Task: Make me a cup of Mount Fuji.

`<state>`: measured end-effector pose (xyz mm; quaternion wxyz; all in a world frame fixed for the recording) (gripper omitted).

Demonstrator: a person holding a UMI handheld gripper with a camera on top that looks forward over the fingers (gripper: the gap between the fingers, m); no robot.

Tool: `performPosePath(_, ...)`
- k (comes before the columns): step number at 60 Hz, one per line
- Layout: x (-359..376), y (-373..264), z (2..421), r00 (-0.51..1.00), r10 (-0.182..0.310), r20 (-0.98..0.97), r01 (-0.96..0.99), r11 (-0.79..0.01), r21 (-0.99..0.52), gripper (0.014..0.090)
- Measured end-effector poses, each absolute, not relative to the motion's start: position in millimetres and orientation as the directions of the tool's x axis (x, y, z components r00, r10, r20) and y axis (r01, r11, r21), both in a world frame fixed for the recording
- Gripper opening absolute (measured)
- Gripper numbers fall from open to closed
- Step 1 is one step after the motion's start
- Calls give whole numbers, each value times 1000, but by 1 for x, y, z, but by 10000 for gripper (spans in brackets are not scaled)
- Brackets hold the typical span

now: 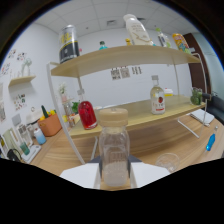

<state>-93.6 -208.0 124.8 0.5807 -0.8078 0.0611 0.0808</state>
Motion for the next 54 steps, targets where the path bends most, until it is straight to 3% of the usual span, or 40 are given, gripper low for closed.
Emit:
performPosePath(15,-97,-201,69,998,21,-51,-38,-403,-914,397)
performPosePath(35,-104,-206,40,998,37,-52,-29,-473,-881,421)
performPosePath(54,-106,-226,35,998,60,-15,16,-483,-876,446)
